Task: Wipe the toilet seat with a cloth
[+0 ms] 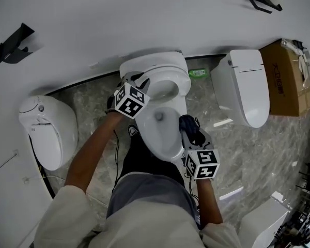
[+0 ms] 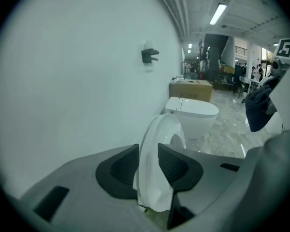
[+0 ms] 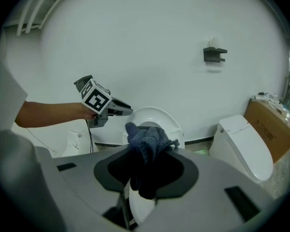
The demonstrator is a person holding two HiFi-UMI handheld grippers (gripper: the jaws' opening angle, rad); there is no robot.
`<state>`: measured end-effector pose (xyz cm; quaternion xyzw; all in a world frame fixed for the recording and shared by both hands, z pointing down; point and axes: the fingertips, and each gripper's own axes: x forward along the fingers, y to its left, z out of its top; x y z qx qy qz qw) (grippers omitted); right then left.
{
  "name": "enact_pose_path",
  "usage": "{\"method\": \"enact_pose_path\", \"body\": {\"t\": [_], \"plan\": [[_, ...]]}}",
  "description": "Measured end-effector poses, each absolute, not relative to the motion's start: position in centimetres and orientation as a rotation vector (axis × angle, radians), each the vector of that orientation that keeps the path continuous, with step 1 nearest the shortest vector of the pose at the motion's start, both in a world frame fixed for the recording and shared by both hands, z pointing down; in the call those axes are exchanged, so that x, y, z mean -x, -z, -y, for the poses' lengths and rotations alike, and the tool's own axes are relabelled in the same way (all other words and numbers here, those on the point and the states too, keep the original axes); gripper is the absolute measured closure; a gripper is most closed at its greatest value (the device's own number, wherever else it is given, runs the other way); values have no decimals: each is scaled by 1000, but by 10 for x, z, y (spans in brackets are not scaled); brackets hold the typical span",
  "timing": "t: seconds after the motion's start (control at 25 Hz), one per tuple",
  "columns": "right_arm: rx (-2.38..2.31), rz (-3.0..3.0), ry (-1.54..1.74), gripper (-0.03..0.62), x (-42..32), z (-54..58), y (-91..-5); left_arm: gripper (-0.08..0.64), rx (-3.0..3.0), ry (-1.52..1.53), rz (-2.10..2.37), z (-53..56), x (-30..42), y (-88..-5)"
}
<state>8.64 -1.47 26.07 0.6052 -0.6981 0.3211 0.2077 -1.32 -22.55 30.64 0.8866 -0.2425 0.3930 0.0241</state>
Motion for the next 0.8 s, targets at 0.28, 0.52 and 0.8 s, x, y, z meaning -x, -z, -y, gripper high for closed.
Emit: {"method": "enact_pose_path", "body": {"t": [0.28,0.52,0.8], "plan": [[-1715,1901,-919,488,-90,5,-265,446,-2745,-1330,663,234,1,-331],[-1729,1883,-918,488,-93,-2,-267,446,-2806,-1541,709,242,2,-340],[-1739,1877,-933,488,-97,-14,-266,446,-2807,-1595,695,232,-2,-343]]}}
